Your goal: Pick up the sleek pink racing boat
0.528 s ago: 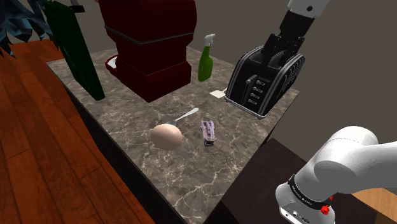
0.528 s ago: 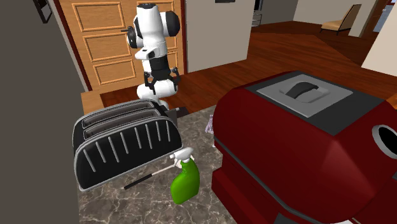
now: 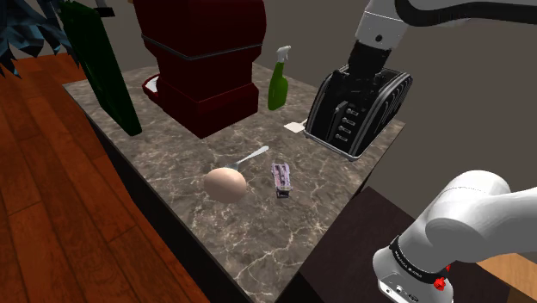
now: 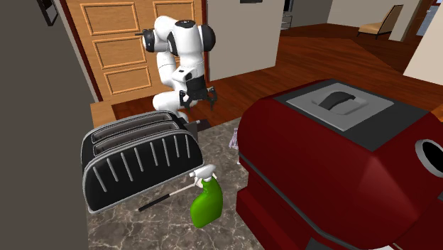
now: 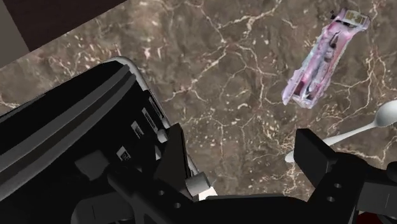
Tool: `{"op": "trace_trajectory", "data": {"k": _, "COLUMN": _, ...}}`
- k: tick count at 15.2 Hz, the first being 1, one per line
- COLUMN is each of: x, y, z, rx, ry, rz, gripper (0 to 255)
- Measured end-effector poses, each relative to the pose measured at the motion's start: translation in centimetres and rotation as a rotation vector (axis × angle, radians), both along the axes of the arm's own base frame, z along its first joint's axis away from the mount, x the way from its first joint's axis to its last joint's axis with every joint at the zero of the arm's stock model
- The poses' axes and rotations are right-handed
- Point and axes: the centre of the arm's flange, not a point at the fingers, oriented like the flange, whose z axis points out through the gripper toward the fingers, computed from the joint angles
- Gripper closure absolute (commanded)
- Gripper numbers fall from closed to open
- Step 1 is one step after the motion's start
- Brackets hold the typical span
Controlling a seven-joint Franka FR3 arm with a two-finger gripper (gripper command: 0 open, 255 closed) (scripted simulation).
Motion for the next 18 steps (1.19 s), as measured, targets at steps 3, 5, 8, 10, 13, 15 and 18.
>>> {"op": "trace_trajectory", "data": {"k": 3, "x": 0.8, "y": 2.6, "z": -2.5, "rx": 0.011, "ry": 0.037, "rz": -0.038, "gripper": 0}}
{"op": "trace_trajectory", "data": {"k": 5, "x": 1.7, "y": 4.7, "z": -4.1, "rx": 0.019, "ry": 0.062, "rz": -0.063, "gripper": 0}}
{"op": "trace_trajectory", "data": {"k": 8, "x": 2.6, "y": 7.4, "z": -6.5, "rx": 0.03, "ry": 0.099, "rz": -0.102, "gripper": 0}}
{"op": "trace_trajectory", "data": {"k": 10, "x": 3.2, "y": 9.4, "z": -8.1, "rx": 0.037, "ry": 0.123, "rz": -0.127, "gripper": 0}}
{"op": "trace_trajectory", "data": {"k": 13, "x": 4.1, "y": 12.3, "z": -10.5, "rx": 0.049, "ry": 0.159, "rz": -0.166, "gripper": 0}}
{"op": "trace_trajectory", "data": {"k": 15, "x": 4.7, "y": 14.3, "z": -12.1, "rx": 0.056, "ry": 0.184, "rz": -0.19, "gripper": 0}}
{"op": "trace_trajectory", "data": {"k": 18, "x": 5.2, "y": 15.2, "z": -14.1, "rx": 0.06, "ry": 0.195, "rz": -0.203, "gripper": 0}}
